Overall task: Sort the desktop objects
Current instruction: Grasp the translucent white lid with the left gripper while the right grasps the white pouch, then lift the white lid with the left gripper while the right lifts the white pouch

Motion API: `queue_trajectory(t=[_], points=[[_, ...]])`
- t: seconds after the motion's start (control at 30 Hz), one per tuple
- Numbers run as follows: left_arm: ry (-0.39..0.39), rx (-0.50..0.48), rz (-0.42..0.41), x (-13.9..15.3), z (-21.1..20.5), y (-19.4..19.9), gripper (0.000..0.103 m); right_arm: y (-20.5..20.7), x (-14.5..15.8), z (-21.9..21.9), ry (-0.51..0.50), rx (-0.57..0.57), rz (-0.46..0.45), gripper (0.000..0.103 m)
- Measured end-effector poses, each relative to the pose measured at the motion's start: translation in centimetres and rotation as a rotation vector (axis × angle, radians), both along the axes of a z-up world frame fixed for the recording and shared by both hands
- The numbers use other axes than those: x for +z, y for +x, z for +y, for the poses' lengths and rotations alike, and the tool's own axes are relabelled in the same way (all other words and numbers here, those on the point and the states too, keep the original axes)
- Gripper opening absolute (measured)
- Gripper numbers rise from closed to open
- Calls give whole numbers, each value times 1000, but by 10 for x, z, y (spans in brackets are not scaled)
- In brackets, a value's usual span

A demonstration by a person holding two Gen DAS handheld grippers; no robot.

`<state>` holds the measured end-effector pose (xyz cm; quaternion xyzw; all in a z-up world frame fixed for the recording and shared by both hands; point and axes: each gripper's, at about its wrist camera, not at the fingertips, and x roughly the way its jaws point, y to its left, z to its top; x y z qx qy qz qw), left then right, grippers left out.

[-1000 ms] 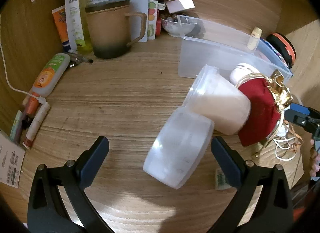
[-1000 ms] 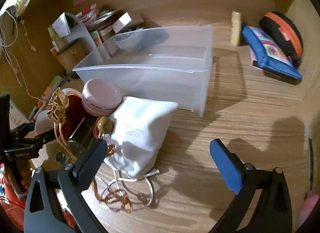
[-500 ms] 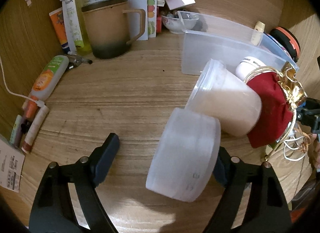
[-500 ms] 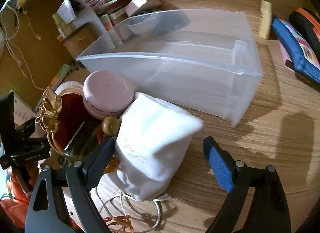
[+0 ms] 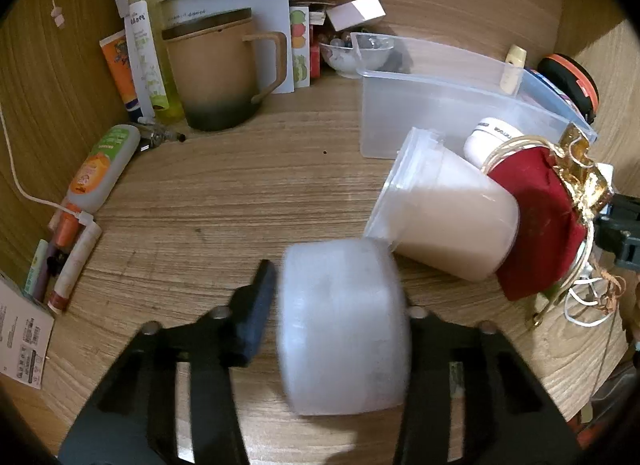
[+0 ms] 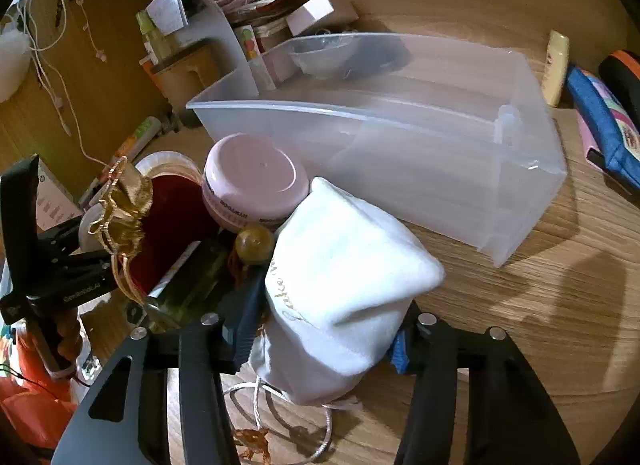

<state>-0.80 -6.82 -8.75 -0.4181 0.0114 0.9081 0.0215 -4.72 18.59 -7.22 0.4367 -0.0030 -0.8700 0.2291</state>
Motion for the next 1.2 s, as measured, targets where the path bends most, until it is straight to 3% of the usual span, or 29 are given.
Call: queue_trajectory(t=[0.17,0.67,0.93,1.0,1.2], points=[[11,4,6,0,-3,0,30,7,8,7,-4,-39,27,38],[28,39,51,11,-15,5,29,26,30,44,-20,-160,91,36],[21,34,93,26,-17,9,29,36,49,51,-36,-171,152,35],[18,30,96,27,-17,11,29,38,54,53,-40,-178,165,29],[23,19,85,26,-23,16,30,38,53,53,-28,-164,154,28]])
